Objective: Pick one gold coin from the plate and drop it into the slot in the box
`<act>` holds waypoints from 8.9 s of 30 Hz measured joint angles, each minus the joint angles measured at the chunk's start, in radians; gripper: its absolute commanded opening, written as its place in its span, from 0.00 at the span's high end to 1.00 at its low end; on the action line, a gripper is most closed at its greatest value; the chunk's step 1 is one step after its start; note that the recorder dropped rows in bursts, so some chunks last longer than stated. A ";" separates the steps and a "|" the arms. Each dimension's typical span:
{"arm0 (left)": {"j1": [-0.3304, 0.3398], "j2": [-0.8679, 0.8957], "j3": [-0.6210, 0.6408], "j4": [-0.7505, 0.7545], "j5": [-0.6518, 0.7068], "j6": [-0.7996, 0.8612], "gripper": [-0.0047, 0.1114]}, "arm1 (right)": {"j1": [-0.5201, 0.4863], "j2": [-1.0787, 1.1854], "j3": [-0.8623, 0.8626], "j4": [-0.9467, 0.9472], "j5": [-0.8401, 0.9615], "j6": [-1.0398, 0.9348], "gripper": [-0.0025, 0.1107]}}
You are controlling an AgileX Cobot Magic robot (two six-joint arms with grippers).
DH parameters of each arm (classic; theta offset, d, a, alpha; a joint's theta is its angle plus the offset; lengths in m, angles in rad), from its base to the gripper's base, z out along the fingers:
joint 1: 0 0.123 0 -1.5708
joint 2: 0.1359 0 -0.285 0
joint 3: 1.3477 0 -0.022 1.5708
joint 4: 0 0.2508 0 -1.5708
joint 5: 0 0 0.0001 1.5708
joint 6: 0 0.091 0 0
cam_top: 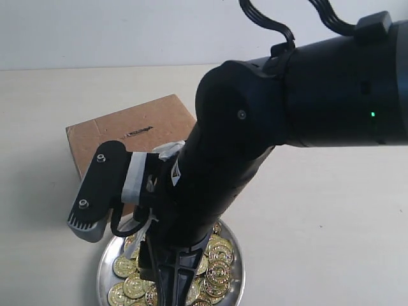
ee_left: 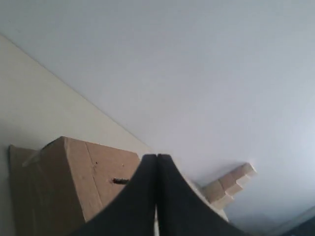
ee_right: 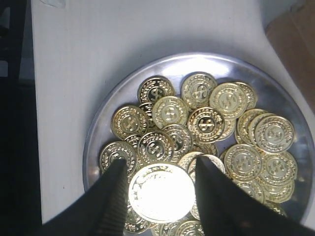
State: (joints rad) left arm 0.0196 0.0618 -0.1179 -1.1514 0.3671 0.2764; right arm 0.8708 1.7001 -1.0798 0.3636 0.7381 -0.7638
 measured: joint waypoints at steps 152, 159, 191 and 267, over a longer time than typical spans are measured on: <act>-0.345 1.663 -0.984 0.456 0.291 0.976 0.96 | 0.000 -0.268 0.129 -0.130 0.244 0.732 0.98; -0.345 1.682 -1.016 0.429 0.298 0.986 0.96 | 0.000 -0.268 0.129 -0.130 0.244 0.734 0.98; -0.389 1.707 -1.045 0.493 0.322 1.025 0.96 | 0.000 -0.268 0.129 -0.130 0.242 0.730 0.98; -0.389 1.149 -0.961 0.607 0.403 0.710 0.96 | -0.059 -0.524 0.326 -0.380 -0.878 0.373 0.98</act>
State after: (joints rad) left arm -0.3698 1.2110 -1.0789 -0.5447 0.7705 0.9861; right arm 0.8119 1.1765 -0.7534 -0.0164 -0.1395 -0.3903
